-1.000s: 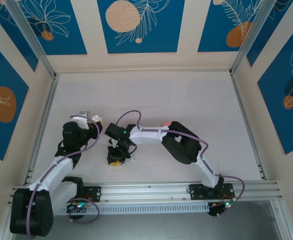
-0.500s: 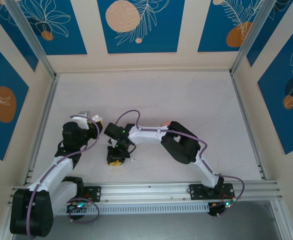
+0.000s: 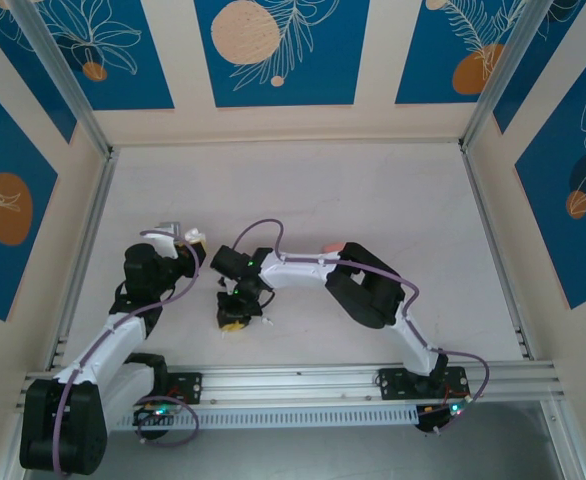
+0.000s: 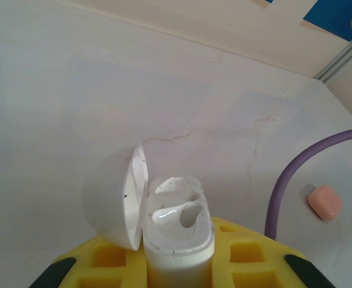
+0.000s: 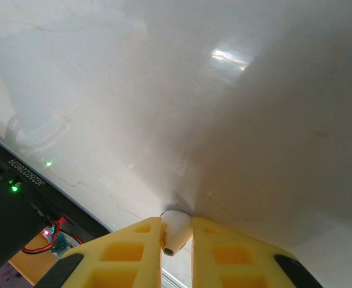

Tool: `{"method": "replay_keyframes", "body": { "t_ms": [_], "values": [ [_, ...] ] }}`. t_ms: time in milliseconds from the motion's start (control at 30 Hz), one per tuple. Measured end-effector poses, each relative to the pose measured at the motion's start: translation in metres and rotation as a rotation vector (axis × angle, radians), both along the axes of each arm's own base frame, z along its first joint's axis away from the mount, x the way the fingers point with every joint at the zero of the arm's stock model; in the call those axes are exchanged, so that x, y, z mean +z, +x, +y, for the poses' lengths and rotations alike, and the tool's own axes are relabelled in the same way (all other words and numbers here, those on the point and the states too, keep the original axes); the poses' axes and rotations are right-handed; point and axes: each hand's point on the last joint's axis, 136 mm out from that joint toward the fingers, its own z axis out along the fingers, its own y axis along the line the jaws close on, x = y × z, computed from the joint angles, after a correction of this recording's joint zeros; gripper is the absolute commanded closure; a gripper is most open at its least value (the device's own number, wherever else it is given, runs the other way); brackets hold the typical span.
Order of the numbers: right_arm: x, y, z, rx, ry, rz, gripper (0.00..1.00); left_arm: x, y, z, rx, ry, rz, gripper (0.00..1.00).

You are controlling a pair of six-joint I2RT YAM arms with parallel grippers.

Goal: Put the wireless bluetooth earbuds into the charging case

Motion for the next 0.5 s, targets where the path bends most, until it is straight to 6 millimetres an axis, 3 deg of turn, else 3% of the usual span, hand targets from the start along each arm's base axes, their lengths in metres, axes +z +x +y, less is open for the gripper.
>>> {"method": "replay_keyframes", "body": {
  "t_ms": [300,500],
  "values": [
    [0.001,0.018,-0.019,-0.039,-0.020,-0.044,0.84,0.000,0.000,0.000,-0.001,0.003,0.000,0.81],
    [0.002,0.042,-0.035,-0.076,-0.037,-0.079,0.83,-0.006,0.001,0.000,-0.002,0.005,0.020,0.82]
  ]
}}
